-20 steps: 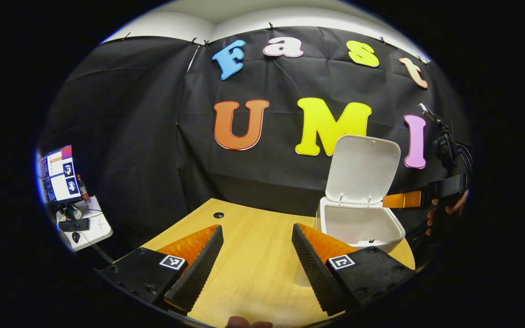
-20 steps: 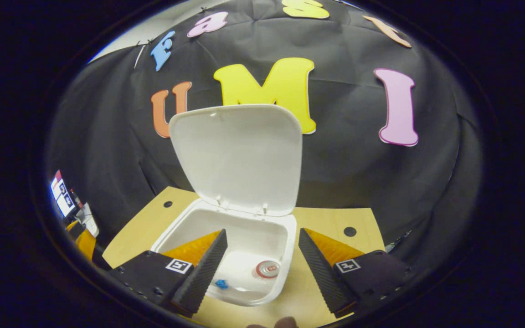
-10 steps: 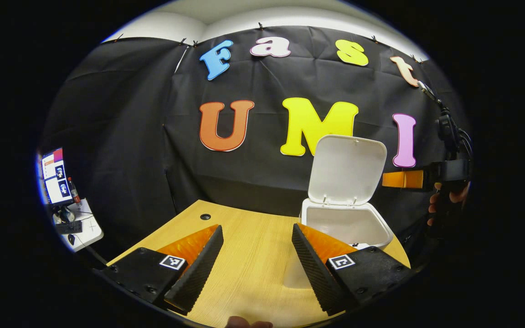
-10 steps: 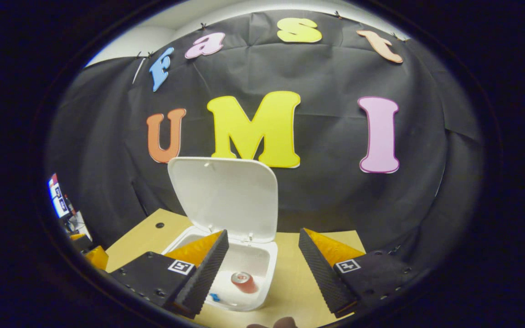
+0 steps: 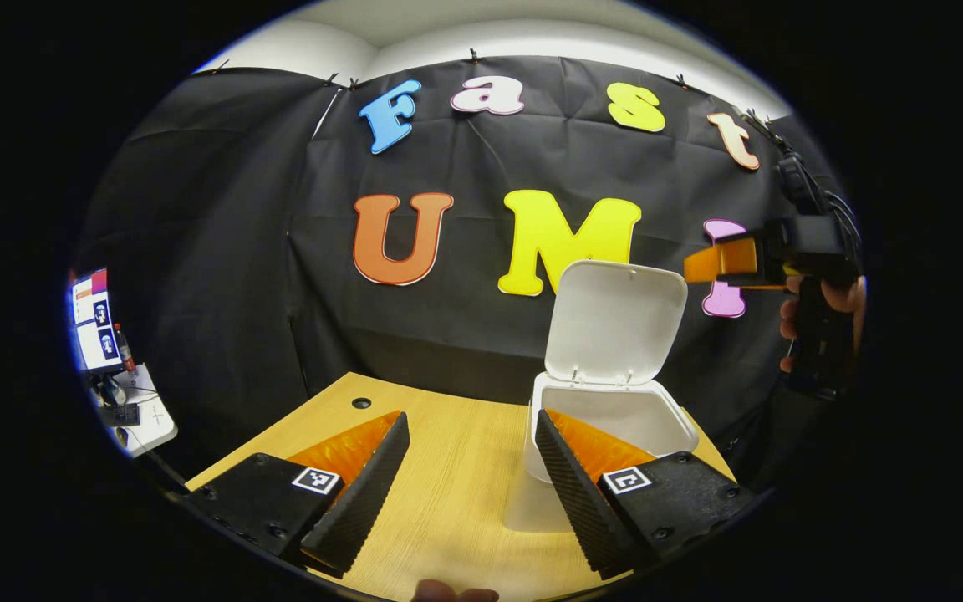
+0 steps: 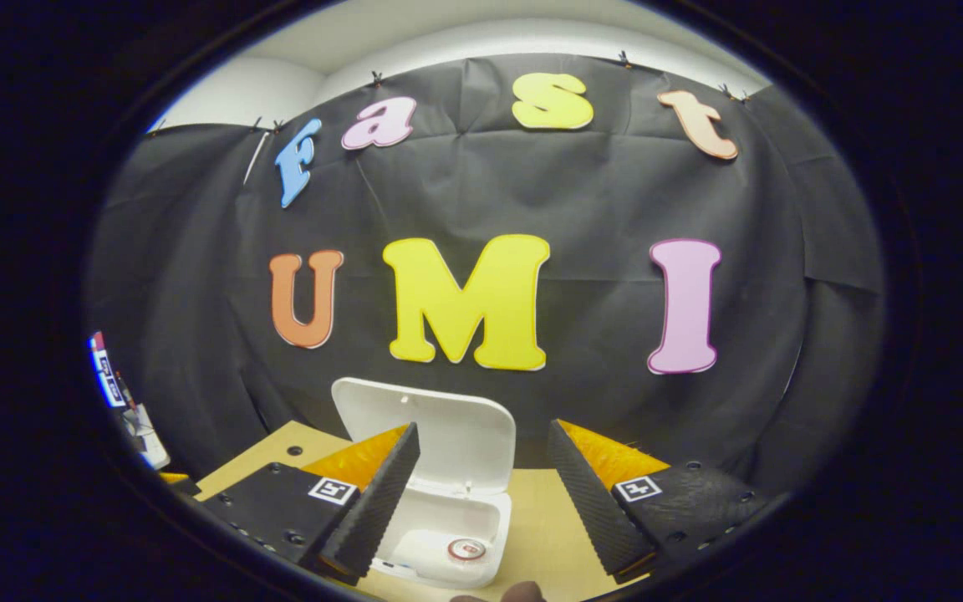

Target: Press the lid of the desktop garbage bin to open it, pick up the crumpled paper on the desktop and throw it into the bin, then pick up the pop can on the desktop and drop it into the bin, and finally close the garbage bin lid.

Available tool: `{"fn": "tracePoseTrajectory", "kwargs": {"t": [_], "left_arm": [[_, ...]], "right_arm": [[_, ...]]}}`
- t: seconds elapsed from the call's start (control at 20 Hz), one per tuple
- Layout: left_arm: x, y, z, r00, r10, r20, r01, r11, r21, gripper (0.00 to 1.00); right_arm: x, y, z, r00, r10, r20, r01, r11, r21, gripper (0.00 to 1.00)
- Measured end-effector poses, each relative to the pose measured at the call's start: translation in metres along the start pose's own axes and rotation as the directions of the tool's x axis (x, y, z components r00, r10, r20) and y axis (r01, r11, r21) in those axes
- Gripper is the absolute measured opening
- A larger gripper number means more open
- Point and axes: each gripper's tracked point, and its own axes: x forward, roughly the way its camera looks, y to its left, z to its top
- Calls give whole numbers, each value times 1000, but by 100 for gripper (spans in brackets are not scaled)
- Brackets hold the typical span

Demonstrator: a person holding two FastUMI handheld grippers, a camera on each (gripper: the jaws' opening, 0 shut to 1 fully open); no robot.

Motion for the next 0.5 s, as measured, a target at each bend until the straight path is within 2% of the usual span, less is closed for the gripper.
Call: {"fn": "tracePoseTrajectory", "kwargs": {"t": [0.3, 0.4, 0.5], "left_arm": [[-3, 8, 9, 1000, 11, 21, -11, 1000, 0, 98], [-4, 14, 10, 999, 23, 24, -23, 1000, 0, 98], [-5, 18, 12, 999, 35, 27, -35, 999, -1, 98]], "right_arm": [[25, 21, 45, 998, -3, 68, 3, 1000, 1, 95], [41, 28, 48, 998, -12, 60, 12, 1000, 1, 93], [58, 36, 41, 1000, -20, 10, 20, 999, 35, 95]]}}
